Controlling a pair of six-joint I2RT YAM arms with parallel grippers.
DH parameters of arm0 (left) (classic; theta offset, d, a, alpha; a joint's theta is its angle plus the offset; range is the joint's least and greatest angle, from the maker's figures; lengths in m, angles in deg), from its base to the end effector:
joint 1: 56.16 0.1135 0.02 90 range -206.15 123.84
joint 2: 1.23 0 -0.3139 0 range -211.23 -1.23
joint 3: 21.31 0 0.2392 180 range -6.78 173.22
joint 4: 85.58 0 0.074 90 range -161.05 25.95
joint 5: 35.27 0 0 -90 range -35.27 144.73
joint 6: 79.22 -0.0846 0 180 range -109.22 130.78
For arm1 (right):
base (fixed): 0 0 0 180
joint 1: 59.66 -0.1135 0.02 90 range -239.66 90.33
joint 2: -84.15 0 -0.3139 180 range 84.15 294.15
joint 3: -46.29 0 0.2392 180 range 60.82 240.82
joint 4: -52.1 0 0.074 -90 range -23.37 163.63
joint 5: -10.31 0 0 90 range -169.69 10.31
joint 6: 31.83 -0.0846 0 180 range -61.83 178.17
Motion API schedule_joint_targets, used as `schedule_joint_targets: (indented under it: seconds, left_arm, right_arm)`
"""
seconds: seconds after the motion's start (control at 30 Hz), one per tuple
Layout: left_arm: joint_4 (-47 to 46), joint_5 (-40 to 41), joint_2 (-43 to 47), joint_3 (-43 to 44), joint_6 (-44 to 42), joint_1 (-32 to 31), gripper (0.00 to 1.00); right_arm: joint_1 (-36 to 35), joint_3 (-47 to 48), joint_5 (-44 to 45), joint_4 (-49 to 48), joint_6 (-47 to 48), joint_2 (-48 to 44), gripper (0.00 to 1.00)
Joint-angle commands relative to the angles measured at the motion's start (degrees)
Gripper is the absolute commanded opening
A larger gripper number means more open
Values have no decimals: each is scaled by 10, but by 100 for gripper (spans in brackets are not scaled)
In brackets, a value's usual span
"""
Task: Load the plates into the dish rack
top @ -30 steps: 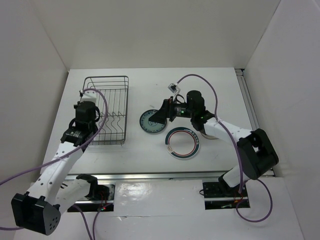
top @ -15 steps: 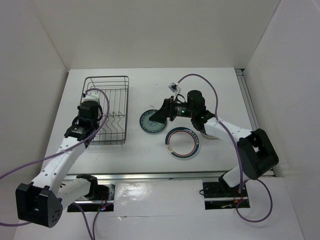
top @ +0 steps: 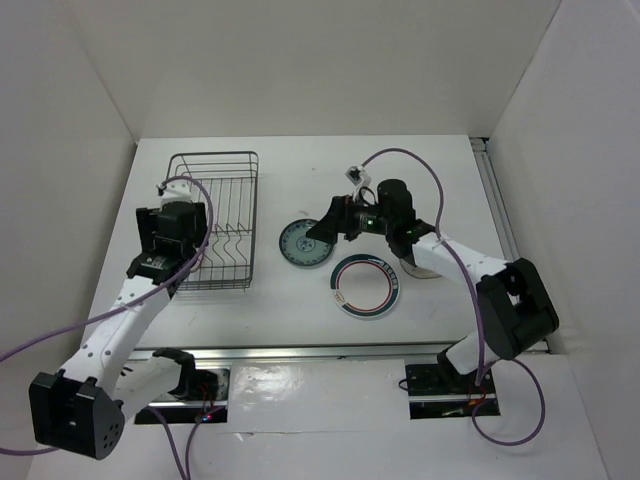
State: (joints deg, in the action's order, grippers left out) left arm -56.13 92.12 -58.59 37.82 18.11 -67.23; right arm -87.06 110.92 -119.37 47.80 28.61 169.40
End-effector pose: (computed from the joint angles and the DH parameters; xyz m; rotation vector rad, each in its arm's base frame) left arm 0.2207 0.0092 0.3196 -0.3329 1.9489 0.4598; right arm 0.2871 0.2097 0.3030 -0.4865 1.9444 1.3049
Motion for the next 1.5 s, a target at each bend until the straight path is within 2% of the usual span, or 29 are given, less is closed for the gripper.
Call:
schedule_joint_targets:
  seconds: [0.0, 0.07, 0.17, 0.2, 0.27, 0.3, 0.33, 0.4, 0.47, 0.63, 0.83, 1.0, 1.1, 1.17, 1.4, 1.47]
  left_arm:
    - [-4, 26, 52, 39, 58, 1, 100]
    - [10, -26, 81, 66, 89, 1, 100]
    - [10, -113, 142, 73, 89, 7, 100]
    - [10, -175, 154, 73, 89, 7, 100]
    - [-7, -243, 182, 66, 81, 7, 100]
    - [-18, -310, 188, 60, 72, 7, 100]
    - [-18, -340, 193, 60, 72, 7, 100]
    - [-24, -394, 193, 60, 72, 7, 100]
    - [-24, -418, 193, 60, 72, 7, 100]
    - [-24, -435, 198, 66, 79, 7, 100]
    - [-18, -455, 192, 71, 84, 7, 100]
    - [-18, -449, 192, 71, 84, 7, 100]
    - [-13, -455, 187, 76, 84, 7, 100]
    - [-13, -446, 182, 76, 84, 7, 100]
    - [-1, -429, 170, 81, 84, 7, 100]
    - [-1, -429, 170, 81, 84, 7, 100]
  right_arm:
    - [23, 42, 86, 93, 78, -29, 100]
    - [53, 47, 126, 130, 91, -7, 100]
    - [108, 47, 114, 136, 97, 32, 99]
    - [118, 54, 109, 136, 97, 45, 98]
    - [139, 75, 97, 154, 121, 91, 95]
    - [140, 90, 90, 160, 129, 109, 93]
    - [140, 97, 83, 166, 134, 123, 93]
    - [140, 103, 78, 161, 134, 159, 88]
    - [133, 103, 78, 154, 139, 175, 88]
    - [115, 87, 109, 129, 152, 164, 86]
    - [115, 153, 46, 149, 174, 255, 73]
    - [89, 169, 70, 143, 169, 289, 70]
    - [89, 194, 50, 158, 169, 322, 67]
    - [83, 194, 44, 152, 169, 322, 67]
    - [67, 194, 38, 145, 164, 340, 52]
    - [62, 194, 38, 145, 164, 345, 52]
